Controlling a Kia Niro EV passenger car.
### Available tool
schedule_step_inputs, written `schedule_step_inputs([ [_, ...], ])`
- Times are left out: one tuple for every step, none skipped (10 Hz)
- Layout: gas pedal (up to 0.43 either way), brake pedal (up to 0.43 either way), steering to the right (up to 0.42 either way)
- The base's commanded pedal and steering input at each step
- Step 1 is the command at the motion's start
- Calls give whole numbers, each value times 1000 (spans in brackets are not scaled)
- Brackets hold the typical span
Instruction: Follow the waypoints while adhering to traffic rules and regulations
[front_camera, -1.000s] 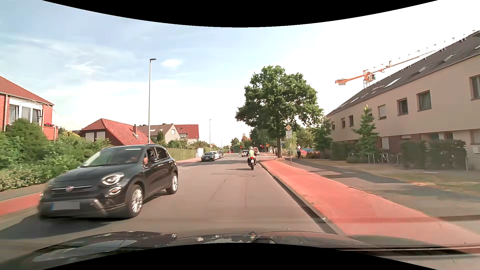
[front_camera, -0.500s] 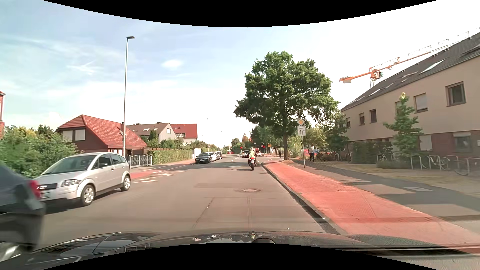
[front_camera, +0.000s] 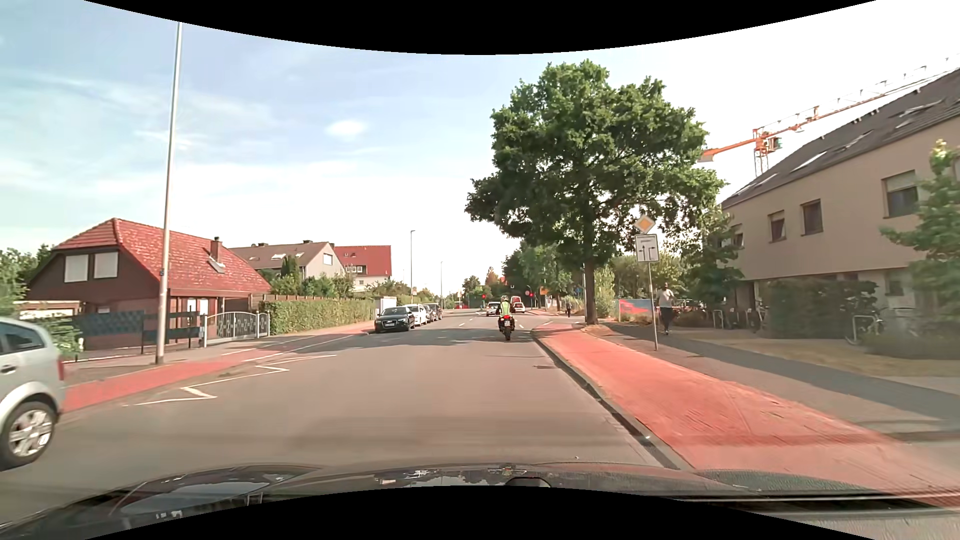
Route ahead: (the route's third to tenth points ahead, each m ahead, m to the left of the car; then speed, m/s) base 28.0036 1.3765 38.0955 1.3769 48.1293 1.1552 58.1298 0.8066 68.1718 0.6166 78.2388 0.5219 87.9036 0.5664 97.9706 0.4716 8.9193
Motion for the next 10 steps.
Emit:
schedule_step_inputs([
  [118, 0, -4],
  [118, 0, -3],
  [118, 0, -2],
  [118, 0, -1],
  [130, 0, -1],
  [130, 0, -1],
  [138, 0, -1],
  [138, 0, -1],
  [138, 0, -1],
  [138, 0, -1],
])
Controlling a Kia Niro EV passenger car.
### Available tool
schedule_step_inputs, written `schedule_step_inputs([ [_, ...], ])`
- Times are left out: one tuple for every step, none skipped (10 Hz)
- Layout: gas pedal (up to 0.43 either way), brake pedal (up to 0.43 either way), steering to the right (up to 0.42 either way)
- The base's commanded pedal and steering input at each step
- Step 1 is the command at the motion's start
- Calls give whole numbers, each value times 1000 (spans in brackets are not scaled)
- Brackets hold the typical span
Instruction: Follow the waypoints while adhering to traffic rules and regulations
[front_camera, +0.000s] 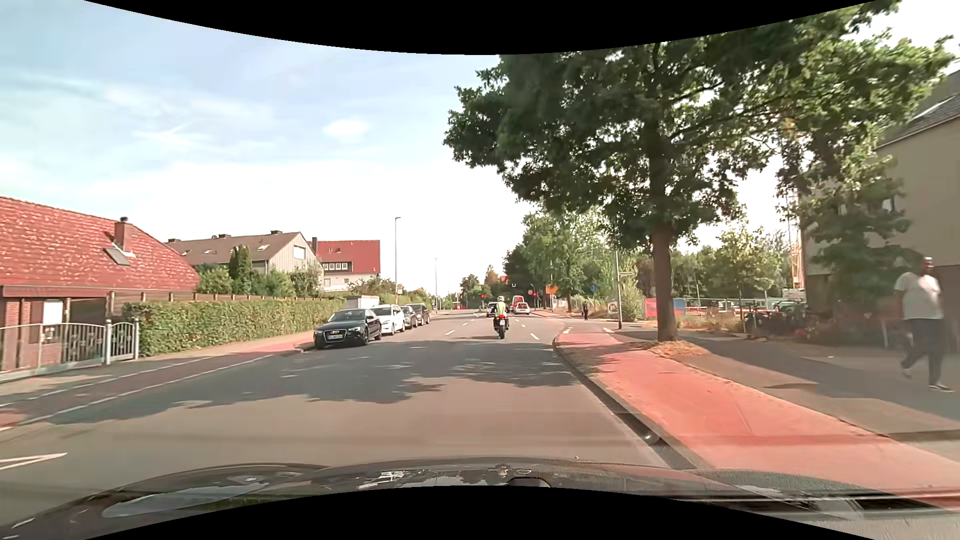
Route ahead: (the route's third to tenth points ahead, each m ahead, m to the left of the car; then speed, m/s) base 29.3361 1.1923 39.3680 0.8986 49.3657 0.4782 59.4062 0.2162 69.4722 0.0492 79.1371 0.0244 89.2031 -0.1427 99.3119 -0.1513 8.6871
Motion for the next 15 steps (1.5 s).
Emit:
schedule_step_inputs([
  [138, 0, -1],
  [138, 0, 0],
  [138, 0, 1],
  [138, 0, 1],
  [138, 0, 1],
  [138, 0, 1],
  [138, 0, 1],
  [138, 0, 1],
  [138, 0, 0],
  [138, 0, 0],
  [138, 0, 0],
  [138, 0, 0],
  [130, 0, 0],
  [118, 0, 0],
  [110, 0, 0],
])
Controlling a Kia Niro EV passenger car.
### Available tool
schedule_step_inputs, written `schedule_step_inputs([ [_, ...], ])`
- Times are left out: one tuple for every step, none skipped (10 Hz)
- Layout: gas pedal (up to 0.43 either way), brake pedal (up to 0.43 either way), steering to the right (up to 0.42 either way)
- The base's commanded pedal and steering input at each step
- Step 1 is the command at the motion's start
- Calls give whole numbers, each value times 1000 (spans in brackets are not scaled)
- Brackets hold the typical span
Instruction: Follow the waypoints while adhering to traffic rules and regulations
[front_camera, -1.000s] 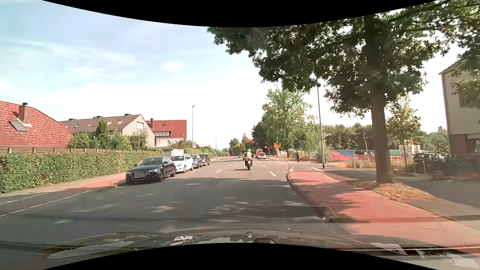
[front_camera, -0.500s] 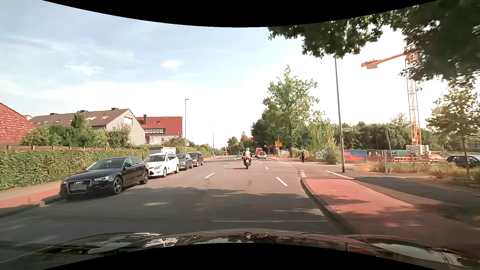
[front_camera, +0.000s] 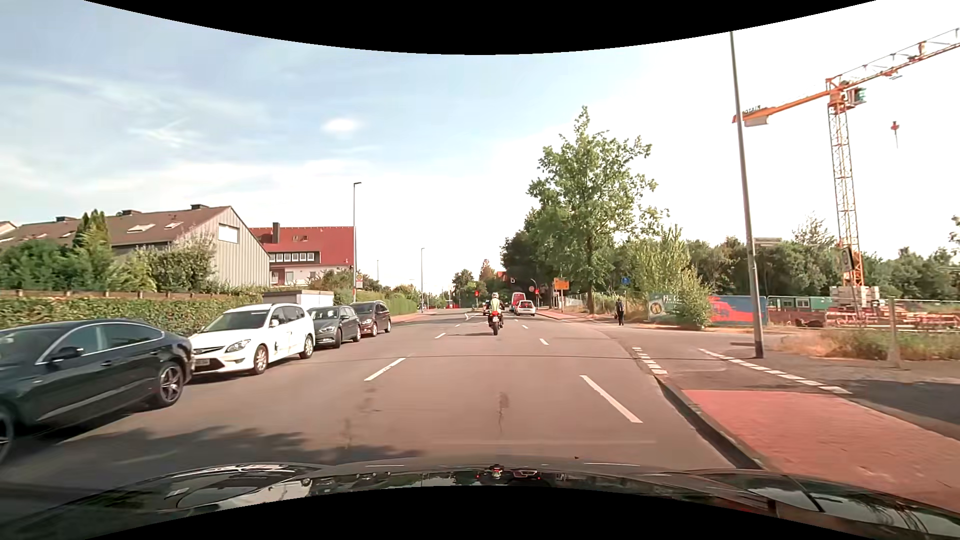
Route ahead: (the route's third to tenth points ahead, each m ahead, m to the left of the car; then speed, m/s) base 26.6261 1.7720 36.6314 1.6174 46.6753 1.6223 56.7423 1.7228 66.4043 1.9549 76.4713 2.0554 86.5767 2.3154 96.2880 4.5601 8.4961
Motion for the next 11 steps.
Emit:
schedule_step_inputs([
  [110, 0, 0],
  [110, 0, 0],
  [110, 0, 0],
  [110, 0, 0],
  [110, 0, 0],
  [118, 0, 0],
  [118, 0, 0],
  [130, 0, 0],
  [130, 0, 0],
  [130, 0, 0],
  [130, 0, 0],
])
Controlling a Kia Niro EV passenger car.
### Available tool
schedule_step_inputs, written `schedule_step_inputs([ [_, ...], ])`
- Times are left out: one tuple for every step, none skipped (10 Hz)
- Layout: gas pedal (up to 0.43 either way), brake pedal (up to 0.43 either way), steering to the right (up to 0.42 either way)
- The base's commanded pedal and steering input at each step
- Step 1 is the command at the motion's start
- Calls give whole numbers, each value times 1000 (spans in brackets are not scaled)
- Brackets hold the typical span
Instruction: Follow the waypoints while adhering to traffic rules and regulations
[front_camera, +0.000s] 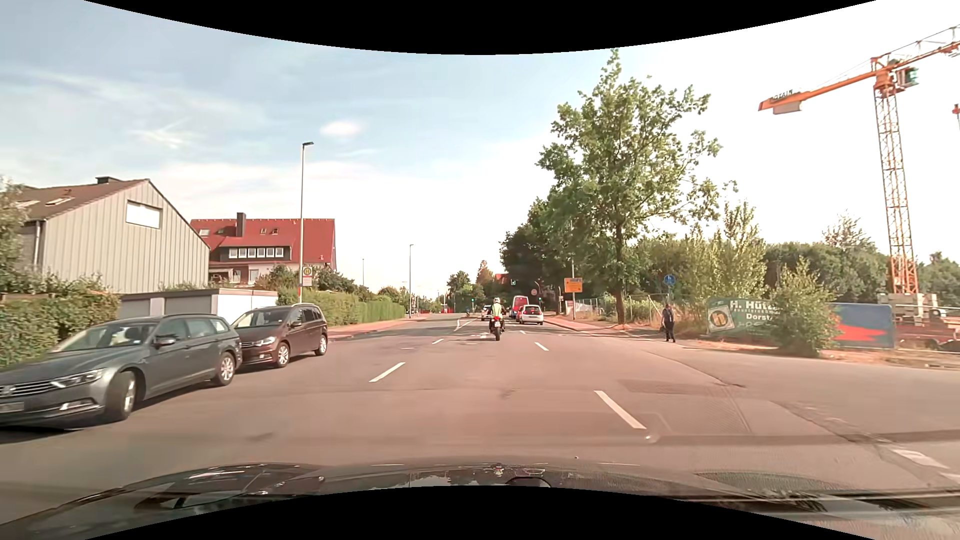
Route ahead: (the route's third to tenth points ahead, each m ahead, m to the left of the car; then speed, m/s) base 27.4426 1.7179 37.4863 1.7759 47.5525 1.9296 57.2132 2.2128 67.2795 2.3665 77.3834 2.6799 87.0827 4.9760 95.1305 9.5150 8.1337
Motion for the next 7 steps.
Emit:
schedule_step_inputs([
  [130, 0, 0],
  [130, 0, 0],
  [130, 0, 0],
  [130, 0, 0],
  [138, 0, 0],
  [150, 0, 0],
  [169, 0, 0],
])
